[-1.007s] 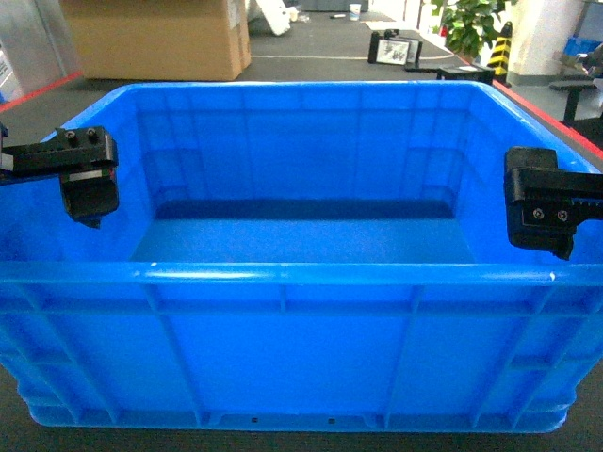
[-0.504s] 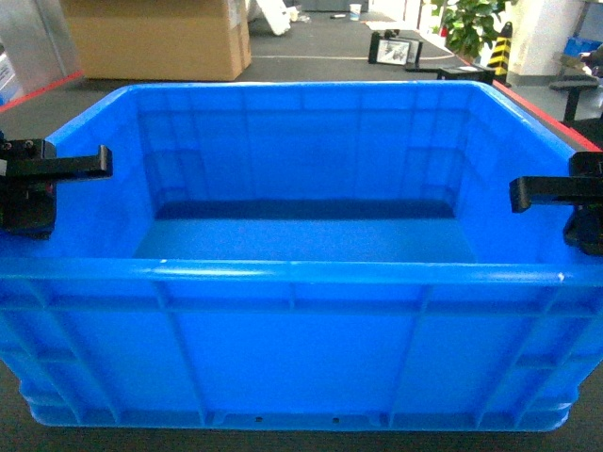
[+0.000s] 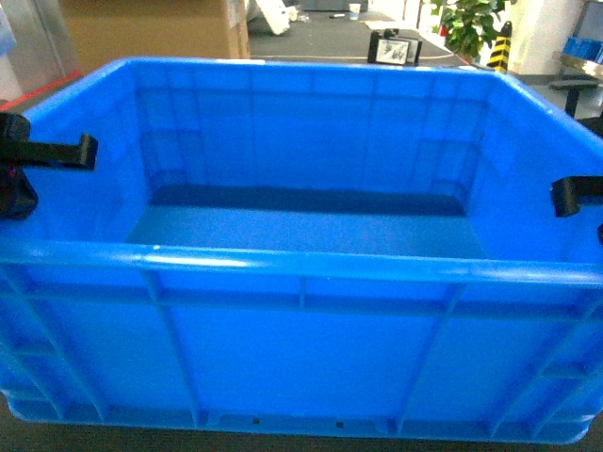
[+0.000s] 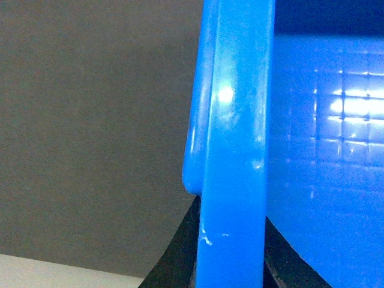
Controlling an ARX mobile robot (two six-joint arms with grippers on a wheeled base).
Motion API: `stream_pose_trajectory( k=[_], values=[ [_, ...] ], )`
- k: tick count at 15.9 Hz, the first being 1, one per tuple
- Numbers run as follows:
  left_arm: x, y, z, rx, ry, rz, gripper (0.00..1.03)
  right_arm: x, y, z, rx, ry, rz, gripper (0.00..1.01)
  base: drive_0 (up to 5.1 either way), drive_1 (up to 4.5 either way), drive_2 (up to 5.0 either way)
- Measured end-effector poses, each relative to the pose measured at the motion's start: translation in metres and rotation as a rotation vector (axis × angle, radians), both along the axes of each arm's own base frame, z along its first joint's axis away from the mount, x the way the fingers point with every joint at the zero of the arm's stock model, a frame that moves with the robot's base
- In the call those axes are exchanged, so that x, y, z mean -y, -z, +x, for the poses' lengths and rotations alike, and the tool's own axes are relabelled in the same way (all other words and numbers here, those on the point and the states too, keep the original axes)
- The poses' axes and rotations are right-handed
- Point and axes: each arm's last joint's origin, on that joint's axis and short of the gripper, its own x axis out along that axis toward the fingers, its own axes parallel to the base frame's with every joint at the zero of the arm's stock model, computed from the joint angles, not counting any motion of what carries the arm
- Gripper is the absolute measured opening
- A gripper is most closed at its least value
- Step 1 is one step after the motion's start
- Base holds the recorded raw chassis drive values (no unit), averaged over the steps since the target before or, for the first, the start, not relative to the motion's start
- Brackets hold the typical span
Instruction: Place box next to blue box on left shelf
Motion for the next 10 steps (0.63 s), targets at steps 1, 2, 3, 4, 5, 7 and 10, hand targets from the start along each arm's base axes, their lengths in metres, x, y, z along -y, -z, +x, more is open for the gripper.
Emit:
stream_pose_trajectory(
  k=[1,2,3,4,5,7,10],
  values=[
    [0.007,-0.015,-0.015,0.070,0.007,0.027,0.12,-0.002,-0.010,-0.010,0.054,-0.002,-0.015,0.13,0.0,0.00,0.0],
    [0.011,-0.029,-0.033,0.140,0.005,0.046,0.12,-0.005,-0.024,-0.024,0.130,-0.008,-0.041,0.15,0.0,0.00,0.0],
    [0.014,-0.033,-0.047,0.171,0.000,0.058,0.12,-0.006,-0.029,-0.033,0.161,-0.015,-0.056,0.15,0.0,0.00,0.0],
    [0.015,-0.034,-0.061,0.186,-0.011,0.064,0.12,-0.006,-0.032,-0.044,0.182,-0.025,-0.077,0.16,0.0,0.00,0.0],
    [0.016,-0.031,-0.074,0.186,-0.018,0.070,0.13,-0.006,-0.032,-0.056,0.190,-0.029,-0.097,0.16,0.0,0.00,0.0],
    [0.017,-0.020,-0.098,0.160,-0.032,0.083,0.13,-0.004,-0.025,-0.078,0.180,-0.047,-0.124,0.17,0.0,0.00,0.0],
    [0.016,-0.012,-0.126,0.158,-0.062,0.074,0.14,0.000,-0.022,-0.101,0.193,-0.058,-0.137,0.17,0.0,0.00,0.0]
  ],
)
